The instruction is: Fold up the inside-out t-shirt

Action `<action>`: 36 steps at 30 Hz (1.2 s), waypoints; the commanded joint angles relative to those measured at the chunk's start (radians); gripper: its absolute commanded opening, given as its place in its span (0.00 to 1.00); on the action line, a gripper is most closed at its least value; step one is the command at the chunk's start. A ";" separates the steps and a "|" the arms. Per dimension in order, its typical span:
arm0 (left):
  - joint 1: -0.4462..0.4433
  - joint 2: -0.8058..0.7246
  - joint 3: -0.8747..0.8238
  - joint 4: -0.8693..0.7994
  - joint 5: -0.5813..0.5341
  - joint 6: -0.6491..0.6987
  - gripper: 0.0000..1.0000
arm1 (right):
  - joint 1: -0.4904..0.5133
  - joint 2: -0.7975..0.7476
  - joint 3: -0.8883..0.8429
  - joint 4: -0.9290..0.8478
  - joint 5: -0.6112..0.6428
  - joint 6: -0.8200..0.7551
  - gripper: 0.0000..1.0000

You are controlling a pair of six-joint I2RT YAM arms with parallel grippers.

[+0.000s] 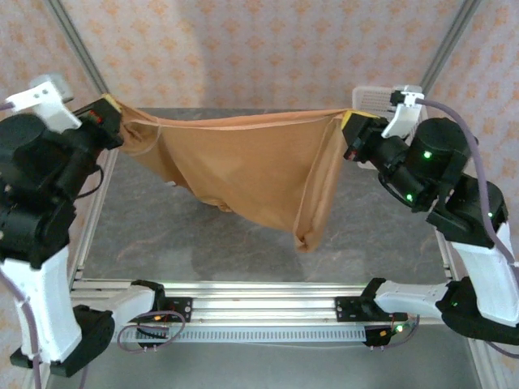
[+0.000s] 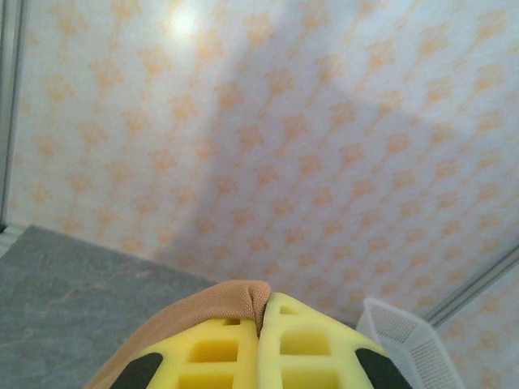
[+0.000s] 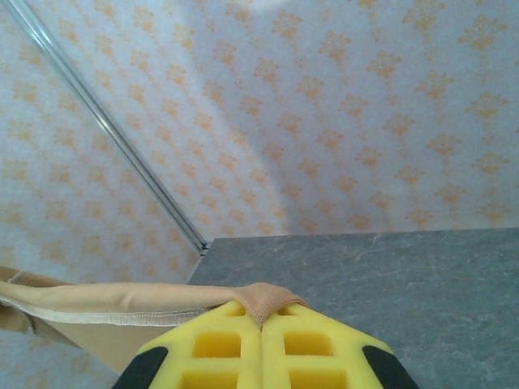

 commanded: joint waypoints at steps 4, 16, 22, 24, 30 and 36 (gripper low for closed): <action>0.009 0.054 0.027 -0.018 0.032 0.016 0.00 | 0.002 0.002 -0.041 0.002 0.071 -0.025 0.00; -0.001 0.890 0.421 0.004 0.000 0.062 0.00 | -0.443 0.397 -0.260 0.232 -0.074 0.025 0.00; 0.041 1.224 0.680 0.067 -0.085 -0.002 0.70 | -0.550 0.859 0.142 0.038 -0.056 0.055 0.49; 0.042 1.170 0.587 0.038 -0.158 0.003 0.74 | -0.548 0.948 0.264 -0.083 -0.072 0.064 0.57; 0.026 0.943 0.109 0.156 -0.072 -0.024 0.69 | -0.502 0.890 0.031 0.046 -0.181 0.070 0.59; -0.009 0.587 -0.478 0.278 0.012 -0.107 0.67 | -0.465 0.848 -0.210 0.245 -0.356 0.071 0.57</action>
